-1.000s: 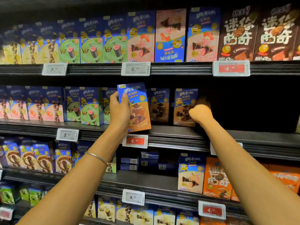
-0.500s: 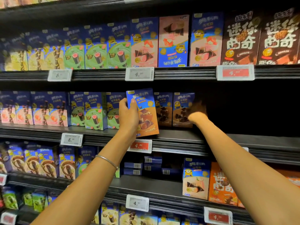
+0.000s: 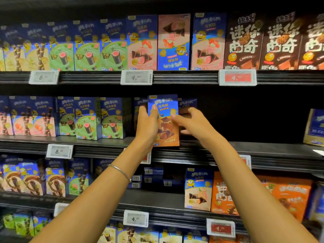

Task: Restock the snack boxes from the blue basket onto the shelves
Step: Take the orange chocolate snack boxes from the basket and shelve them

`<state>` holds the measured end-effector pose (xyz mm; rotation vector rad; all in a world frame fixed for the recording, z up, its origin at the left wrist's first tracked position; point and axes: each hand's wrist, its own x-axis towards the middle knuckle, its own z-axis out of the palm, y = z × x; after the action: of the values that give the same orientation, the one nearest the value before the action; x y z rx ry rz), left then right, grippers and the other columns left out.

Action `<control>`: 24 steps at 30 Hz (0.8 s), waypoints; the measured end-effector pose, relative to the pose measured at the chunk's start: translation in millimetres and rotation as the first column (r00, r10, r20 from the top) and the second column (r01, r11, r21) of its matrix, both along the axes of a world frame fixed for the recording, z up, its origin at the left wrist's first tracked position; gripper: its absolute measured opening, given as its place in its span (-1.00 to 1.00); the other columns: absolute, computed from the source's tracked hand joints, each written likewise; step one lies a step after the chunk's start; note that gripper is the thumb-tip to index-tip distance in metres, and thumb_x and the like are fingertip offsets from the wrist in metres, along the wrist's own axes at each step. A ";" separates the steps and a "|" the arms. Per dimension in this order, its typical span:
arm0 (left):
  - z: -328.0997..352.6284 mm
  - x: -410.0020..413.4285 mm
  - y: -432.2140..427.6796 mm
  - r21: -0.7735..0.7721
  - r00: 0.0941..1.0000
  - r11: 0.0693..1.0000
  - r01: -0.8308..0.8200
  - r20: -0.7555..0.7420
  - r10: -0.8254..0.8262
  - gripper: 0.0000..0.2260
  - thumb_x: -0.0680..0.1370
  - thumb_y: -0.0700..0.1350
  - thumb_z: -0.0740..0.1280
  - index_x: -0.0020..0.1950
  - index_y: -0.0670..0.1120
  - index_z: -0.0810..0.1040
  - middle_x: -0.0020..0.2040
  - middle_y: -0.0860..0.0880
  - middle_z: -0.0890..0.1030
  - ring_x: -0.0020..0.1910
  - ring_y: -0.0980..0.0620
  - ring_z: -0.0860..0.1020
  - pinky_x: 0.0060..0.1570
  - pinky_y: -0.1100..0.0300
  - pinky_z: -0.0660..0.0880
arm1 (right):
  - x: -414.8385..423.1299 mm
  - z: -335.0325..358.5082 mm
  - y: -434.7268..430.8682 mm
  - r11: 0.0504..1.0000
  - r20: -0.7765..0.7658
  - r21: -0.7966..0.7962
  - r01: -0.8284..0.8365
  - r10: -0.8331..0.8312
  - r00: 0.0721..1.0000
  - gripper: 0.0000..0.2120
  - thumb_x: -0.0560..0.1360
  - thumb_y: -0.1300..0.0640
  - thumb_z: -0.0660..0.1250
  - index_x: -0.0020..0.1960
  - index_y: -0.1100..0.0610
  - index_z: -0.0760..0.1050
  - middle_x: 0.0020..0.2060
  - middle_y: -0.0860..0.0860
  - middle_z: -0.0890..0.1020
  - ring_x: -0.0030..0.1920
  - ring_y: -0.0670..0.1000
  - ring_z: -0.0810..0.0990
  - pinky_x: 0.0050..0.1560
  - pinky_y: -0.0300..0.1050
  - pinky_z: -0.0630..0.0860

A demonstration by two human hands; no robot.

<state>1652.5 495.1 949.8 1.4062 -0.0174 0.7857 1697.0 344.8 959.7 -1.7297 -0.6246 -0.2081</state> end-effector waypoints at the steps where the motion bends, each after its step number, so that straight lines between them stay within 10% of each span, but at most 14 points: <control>1: -0.2 1.2 -4.4 0.005 1.000 1.000 0.016 -0.011 -0.016 -0.87 0.78 0.01 0.18 0.16 -0.03 0.41 0.14 -0.14 0.67 -0.09 0.00 0.73 -0.17 0.04 0.70 | -2.2 -1.1 0.4 1.000 0.013 -0.017 -0.008 0.008 1.000 -0.62 0.50 -0.06 0.50 0.20 0.04 0.47 0.03 -0.05 0.68 -0.02 -0.09 0.72 -0.11 -0.15 0.67; 6: -1.0 5.4 -13.5 0.146 0.998 0.989 0.017 -0.064 -0.007 -0.87 0.78 0.00 0.16 0.19 -0.05 0.39 0.04 -0.02 0.63 -0.25 0.21 0.71 -0.34 0.25 0.62 | 6.1 -7.9 -5.8 0.998 0.026 -0.030 0.046 -0.046 0.999 -0.62 0.49 0.01 0.53 0.20 0.01 0.44 0.07 -0.04 0.66 -0.02 -0.09 0.71 -0.11 -0.17 0.67; 9: 0.9 2.5 -4.0 0.420 0.981 0.901 -0.109 -0.100 0.165 -0.76 0.76 -0.04 0.21 0.37 -0.12 0.41 0.22 -0.16 0.61 0.12 -0.07 0.67 0.09 -0.05 0.63 | 13.2 -8.8 1.7 0.992 0.039 -0.062 0.113 -0.111 0.993 -0.69 0.48 -0.01 0.52 0.11 -0.01 0.46 0.07 -0.02 0.67 0.02 -0.05 0.69 -0.01 -0.02 0.69; 16: 20.9 -10.6 59.7 0.898 0.681 0.003 -0.440 0.332 0.652 -0.46 0.58 0.01 0.38 0.50 -0.18 0.43 0.31 -0.33 0.54 0.26 -0.36 0.47 0.18 -0.20 0.43 | 20.6 -6.9 52.8 0.899 0.129 -0.218 0.380 -0.359 0.924 -0.72 0.51 -0.01 0.45 -0.04 0.12 0.40 0.01 0.10 0.60 -0.07 0.09 0.52 -0.10 -0.06 0.45; 24: 41.8 -4.7 135.3 0.957 0.677 -0.105 -0.270 0.266 0.686 -0.54 0.68 0.14 0.14 0.48 -0.07 0.48 0.36 -0.25 0.58 0.23 -0.32 0.56 0.29 -0.19 0.39 | 20.9 -10.4 101.7 0.825 0.180 -0.348 0.445 -0.407 0.896 -0.93 0.53 0.20 0.31 -0.10 0.17 0.43 0.04 0.22 0.61 -0.03 0.24 0.58 -0.13 -0.03 0.44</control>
<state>1647.8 630.4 991.6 3.0431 0.3691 1.2526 1717.9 446.5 949.3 -2.2422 -0.3483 -0.5174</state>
